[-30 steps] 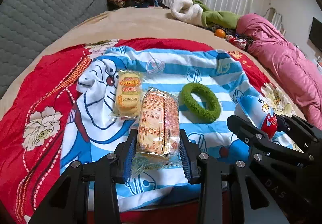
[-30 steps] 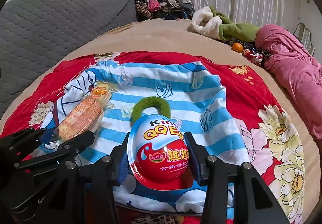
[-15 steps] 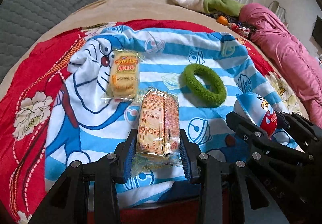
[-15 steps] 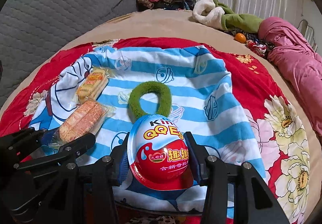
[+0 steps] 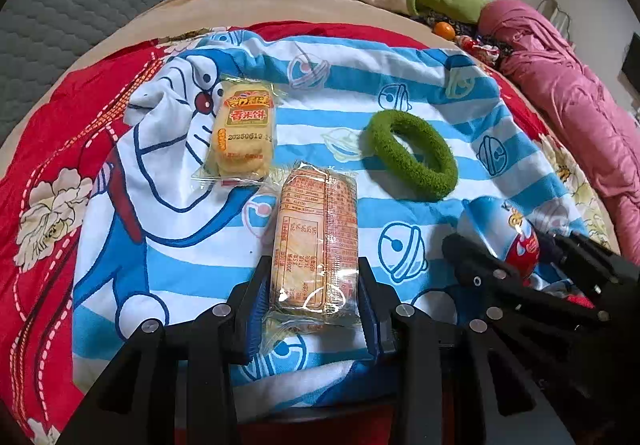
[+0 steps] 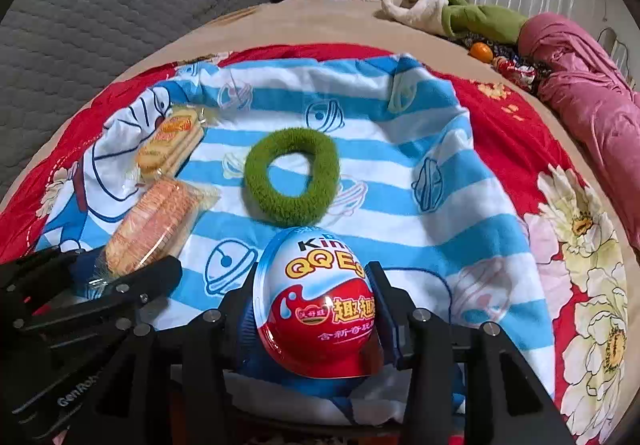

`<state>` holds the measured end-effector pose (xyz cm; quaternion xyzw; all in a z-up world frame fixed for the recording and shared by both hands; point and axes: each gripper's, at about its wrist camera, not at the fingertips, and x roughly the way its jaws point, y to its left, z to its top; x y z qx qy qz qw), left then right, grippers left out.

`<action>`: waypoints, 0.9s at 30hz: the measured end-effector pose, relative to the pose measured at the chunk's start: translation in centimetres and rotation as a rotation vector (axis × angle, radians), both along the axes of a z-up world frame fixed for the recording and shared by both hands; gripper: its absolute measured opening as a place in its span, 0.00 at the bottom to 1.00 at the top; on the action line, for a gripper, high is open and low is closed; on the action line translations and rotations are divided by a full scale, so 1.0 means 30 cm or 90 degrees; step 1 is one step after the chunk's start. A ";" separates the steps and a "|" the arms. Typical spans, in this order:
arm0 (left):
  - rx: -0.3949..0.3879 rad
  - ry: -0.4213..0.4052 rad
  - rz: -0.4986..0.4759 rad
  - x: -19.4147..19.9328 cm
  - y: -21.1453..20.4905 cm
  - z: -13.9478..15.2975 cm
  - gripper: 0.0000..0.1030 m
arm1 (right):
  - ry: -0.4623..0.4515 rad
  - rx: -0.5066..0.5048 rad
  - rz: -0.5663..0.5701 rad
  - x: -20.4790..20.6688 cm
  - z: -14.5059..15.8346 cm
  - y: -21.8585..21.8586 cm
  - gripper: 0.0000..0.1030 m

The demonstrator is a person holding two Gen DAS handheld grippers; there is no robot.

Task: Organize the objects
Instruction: 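Carry the wafer packet and Kinder egg over the striped tray and lower them, then open left tool to drop the wafer packet in the tray while right tool releases the egg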

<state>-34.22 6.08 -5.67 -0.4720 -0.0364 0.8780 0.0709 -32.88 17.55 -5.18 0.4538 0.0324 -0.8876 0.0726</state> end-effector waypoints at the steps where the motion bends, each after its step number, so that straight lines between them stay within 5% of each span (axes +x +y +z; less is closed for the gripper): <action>1: 0.002 -0.001 0.000 0.000 -0.002 0.000 0.40 | -0.005 0.000 -0.004 -0.001 -0.005 0.002 0.48; 12: 0.012 -0.018 0.005 0.003 -0.023 0.002 0.43 | -0.026 0.008 -0.006 -0.004 -0.023 0.003 0.49; 21: 0.022 -0.025 0.023 0.029 -0.076 0.048 0.75 | -0.013 0.032 -0.025 0.008 0.036 0.018 0.80; 27: 0.024 -0.020 0.039 0.080 -0.124 0.094 0.77 | 0.004 0.040 -0.019 0.042 0.102 0.017 0.88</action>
